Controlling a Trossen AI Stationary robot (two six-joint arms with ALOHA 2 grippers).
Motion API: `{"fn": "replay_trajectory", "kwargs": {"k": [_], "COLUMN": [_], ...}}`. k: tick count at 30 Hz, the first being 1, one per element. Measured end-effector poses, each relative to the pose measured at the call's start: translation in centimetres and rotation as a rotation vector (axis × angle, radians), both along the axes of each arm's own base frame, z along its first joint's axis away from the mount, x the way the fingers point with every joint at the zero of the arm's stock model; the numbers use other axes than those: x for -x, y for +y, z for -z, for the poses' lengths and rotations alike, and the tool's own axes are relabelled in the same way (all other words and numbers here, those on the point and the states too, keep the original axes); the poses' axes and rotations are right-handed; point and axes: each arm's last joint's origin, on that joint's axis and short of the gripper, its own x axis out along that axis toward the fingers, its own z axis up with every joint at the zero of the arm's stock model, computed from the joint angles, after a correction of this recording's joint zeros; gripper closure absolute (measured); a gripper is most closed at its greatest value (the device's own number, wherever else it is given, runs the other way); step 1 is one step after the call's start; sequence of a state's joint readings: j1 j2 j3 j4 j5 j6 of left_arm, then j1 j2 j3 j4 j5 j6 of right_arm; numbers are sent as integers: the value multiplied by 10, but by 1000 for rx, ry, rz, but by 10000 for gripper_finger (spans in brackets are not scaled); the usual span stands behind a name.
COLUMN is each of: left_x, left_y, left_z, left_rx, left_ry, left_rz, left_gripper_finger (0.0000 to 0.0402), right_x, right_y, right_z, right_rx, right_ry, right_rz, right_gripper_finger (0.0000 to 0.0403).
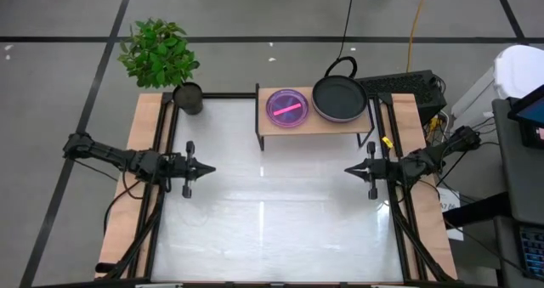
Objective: Place and stack plates onto a shelf
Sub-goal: Return to Home Position
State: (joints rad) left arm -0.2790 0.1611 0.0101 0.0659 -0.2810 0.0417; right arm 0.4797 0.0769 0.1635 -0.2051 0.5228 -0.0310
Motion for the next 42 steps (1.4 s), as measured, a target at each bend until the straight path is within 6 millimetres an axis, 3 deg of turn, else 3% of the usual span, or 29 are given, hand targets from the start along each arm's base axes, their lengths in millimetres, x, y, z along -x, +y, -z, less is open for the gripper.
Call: {"fn": "replay_trajectory", "kwargs": {"k": [6, 10, 35, 42], "left_x": [0, 0, 0, 0], "left_y": [0, -1, -2, -1], "left_z": [-8, -11, -12, -19], "left_rx": [9, 24, 56, 21], "left_ry": [-84, -107, -115, -190], "left_rz": [19, 52, 93, 79], "left_gripper_finger": [401, 401, 401, 401], "right_x": [-4, -5, -4, -2], "right_y": [2, 3, 4, 4], "right_z": [8, 1, -1, -2], "right_rx": [12, 10, -8, -4], "right_ry": [-85, -194, -219, -236], "right_rz": [-2, -8, -88, -89], "right_gripper_finger": [403, 403, 403, 403]}}
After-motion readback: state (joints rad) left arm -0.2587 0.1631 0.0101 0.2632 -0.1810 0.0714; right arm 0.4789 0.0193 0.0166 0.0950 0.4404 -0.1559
